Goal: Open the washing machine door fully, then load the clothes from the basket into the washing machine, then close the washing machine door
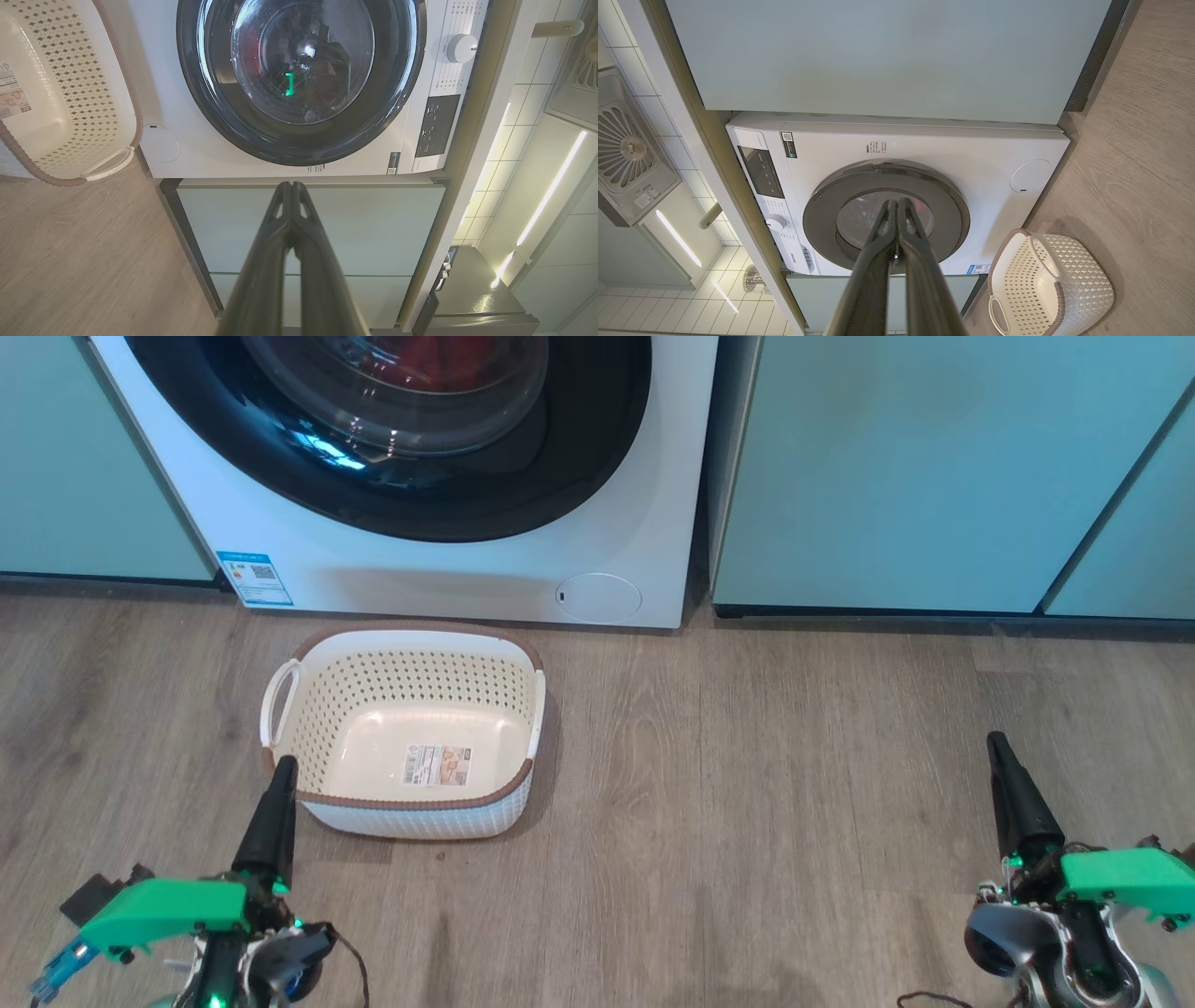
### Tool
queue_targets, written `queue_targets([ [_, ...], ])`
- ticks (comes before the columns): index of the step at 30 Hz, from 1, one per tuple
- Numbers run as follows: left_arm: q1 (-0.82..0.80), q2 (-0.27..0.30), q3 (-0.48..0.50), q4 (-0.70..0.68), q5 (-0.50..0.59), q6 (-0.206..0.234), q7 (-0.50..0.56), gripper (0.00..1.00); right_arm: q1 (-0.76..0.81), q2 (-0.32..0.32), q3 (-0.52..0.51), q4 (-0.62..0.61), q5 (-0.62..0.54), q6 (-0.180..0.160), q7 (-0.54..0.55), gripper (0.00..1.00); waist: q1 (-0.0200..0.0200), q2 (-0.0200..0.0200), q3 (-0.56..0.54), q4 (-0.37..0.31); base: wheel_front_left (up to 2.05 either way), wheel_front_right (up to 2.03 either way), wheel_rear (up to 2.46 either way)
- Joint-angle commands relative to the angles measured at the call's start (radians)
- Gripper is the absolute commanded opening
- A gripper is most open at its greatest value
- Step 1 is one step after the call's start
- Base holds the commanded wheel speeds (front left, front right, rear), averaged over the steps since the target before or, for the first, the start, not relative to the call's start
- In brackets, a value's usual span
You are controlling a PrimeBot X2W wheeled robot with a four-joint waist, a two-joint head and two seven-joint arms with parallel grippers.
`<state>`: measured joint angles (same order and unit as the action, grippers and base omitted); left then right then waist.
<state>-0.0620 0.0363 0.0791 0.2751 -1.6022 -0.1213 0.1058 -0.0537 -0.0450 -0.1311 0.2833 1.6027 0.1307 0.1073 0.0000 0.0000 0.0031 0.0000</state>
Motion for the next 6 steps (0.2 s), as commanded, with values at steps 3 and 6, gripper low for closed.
queue_targets([
  [3, -0.046, 0.014, 0.034, -0.030, -0.007, -0.009, 0.007, 0.00, -0.054, -0.005, 0.017, -0.039, 0.006, 0.000, 0.006, 0.00, 0.0000, 0.0000, 0.000, 0.000, 0.00, 0.00, 0.00],
  [6, -0.046, 0.014, 0.034, -0.030, -0.007, -0.009, 0.007, 0.00, -0.054, -0.005, 0.017, -0.039, 0.006, 0.000, 0.006, 0.00, 0.0000, 0.0000, 0.000, 0.000, 0.00, 0.00, 0.00],
])
